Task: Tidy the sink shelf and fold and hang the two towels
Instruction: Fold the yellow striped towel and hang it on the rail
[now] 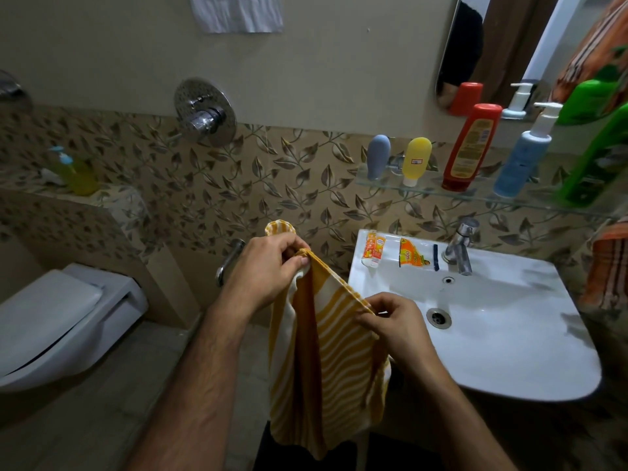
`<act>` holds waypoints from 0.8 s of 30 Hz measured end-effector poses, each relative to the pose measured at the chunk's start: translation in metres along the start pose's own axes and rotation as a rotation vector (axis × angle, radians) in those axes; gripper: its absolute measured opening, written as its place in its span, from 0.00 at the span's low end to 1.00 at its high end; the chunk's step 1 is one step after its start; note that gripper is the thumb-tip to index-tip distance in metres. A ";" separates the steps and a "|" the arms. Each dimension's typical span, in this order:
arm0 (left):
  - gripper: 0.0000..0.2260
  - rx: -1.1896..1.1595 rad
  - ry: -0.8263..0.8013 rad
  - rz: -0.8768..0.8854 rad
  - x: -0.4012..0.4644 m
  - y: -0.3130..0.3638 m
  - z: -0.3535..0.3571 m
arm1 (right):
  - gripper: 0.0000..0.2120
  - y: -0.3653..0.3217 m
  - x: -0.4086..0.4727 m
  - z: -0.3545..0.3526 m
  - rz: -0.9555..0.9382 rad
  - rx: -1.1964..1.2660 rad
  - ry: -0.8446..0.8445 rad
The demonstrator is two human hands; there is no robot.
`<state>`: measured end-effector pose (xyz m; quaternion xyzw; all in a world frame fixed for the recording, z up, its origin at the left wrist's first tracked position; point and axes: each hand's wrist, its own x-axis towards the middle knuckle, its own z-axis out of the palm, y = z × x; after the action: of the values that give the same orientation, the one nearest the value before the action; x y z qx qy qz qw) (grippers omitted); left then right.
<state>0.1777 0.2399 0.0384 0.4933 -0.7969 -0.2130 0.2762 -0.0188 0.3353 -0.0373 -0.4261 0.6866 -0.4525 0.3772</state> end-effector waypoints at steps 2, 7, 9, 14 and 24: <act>0.05 -0.001 -0.004 -0.019 0.001 -0.006 0.000 | 0.03 -0.002 0.000 -0.008 -0.013 -0.002 0.030; 0.06 0.010 -0.017 -0.056 0.002 -0.015 0.003 | 0.03 -0.008 0.002 -0.025 -0.078 -0.153 0.049; 0.07 -0.001 0.005 -0.070 0.003 -0.018 0.002 | 0.04 -0.011 0.002 -0.028 -0.091 -0.252 0.017; 0.06 -0.023 0.014 -0.095 0.004 -0.026 0.004 | 0.03 -0.018 -0.002 -0.046 -0.008 -0.139 -0.192; 0.16 -0.219 0.022 -0.347 -0.008 -0.032 0.045 | 0.07 -0.026 0.006 -0.014 -0.187 -0.163 0.102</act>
<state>0.1725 0.2361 -0.0176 0.5924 -0.6692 -0.3373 0.2958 -0.0277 0.3278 -0.0097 -0.4942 0.6966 -0.4493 0.2621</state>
